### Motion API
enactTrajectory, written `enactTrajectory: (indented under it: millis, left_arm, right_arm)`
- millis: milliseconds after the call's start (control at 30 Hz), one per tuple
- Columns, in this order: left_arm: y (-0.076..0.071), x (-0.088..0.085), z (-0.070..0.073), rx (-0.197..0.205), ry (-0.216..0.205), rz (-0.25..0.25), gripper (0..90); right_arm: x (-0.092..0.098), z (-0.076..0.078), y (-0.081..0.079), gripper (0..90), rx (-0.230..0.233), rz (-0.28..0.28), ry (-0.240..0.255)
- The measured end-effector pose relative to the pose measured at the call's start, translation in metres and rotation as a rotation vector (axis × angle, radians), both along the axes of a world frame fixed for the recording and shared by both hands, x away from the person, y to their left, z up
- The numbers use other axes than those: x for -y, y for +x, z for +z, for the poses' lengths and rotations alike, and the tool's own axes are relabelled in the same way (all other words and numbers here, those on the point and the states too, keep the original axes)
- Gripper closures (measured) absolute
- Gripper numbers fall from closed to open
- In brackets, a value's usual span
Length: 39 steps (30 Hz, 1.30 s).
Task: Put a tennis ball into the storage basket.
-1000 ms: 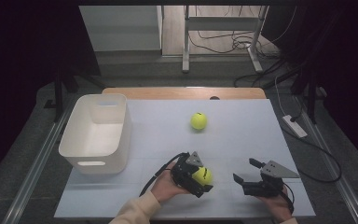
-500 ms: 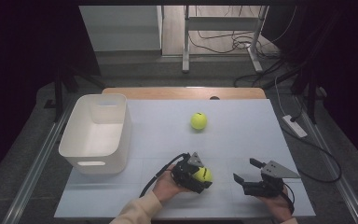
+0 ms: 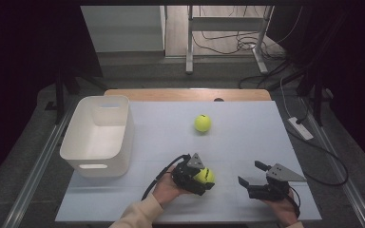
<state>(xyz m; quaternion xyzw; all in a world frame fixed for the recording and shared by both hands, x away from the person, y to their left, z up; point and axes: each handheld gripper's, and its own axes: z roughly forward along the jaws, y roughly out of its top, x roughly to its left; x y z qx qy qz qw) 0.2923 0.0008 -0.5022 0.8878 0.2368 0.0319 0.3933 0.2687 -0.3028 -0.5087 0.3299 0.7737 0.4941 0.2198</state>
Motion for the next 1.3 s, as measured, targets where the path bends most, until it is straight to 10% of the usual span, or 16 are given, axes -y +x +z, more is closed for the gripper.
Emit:
enactTrajectory:
  millis: [1300]
  left_arm:
    - [-0.003,-0.049,0.046,0.11,-0.119,0.103,26.7]
  right_arm:
    - [-0.001,0.001,-0.001,11.6,0.006,0.0,0.002]
